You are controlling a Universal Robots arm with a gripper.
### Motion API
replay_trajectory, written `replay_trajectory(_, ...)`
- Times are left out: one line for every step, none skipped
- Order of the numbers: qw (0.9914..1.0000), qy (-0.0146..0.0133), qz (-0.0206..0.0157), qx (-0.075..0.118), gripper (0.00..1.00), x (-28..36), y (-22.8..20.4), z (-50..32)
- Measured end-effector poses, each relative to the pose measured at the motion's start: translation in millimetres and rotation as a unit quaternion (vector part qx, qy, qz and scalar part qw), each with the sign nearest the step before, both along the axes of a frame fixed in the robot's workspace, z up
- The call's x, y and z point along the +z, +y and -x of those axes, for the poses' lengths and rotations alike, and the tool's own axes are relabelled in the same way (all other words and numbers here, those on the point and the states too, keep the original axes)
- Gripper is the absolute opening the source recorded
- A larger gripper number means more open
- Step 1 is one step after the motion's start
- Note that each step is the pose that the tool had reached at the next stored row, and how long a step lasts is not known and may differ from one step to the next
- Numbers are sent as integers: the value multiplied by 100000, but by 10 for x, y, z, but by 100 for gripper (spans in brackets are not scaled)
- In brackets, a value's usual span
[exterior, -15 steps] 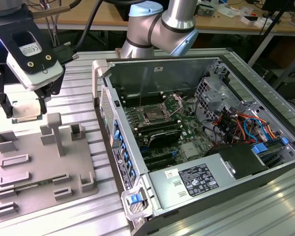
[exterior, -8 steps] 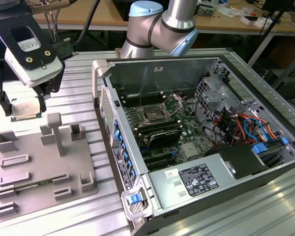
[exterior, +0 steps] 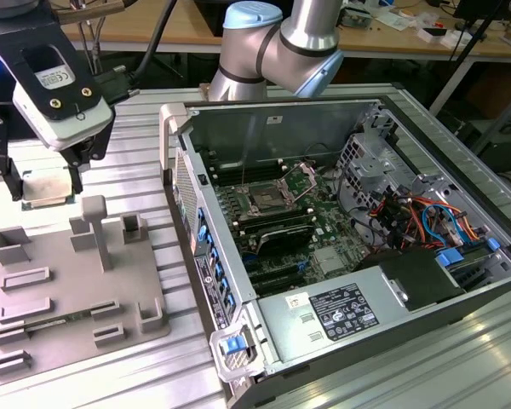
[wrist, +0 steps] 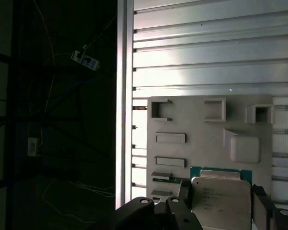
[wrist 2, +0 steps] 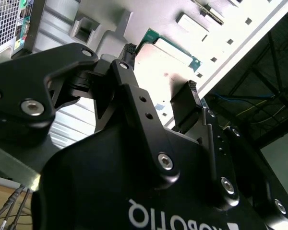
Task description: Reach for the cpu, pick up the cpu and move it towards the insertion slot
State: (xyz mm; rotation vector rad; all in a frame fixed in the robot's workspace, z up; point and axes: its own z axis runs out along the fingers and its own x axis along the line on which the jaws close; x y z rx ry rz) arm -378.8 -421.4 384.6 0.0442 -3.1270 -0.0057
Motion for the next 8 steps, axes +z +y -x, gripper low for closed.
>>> replay_trajectory(100000,0,0,1,55,0,0,-6)
replay_trajectory(100000,2,0,-1,55,0,0,-12)
replay_trajectory(100000,3,1,2,55,0,0,-22)
replay_trajectory(100000,6,2,1,55,1,0,-32)
replay_trajectory(100000,1,1,-2,55,0,0,-43)
replay_trajectory(100000,3,1,1,55,0,0,-52)
replay_trajectory(100000,2,1,-1,55,0,0,-60)
replay_trajectory(100000,0,0,0,55,0,0,-75)
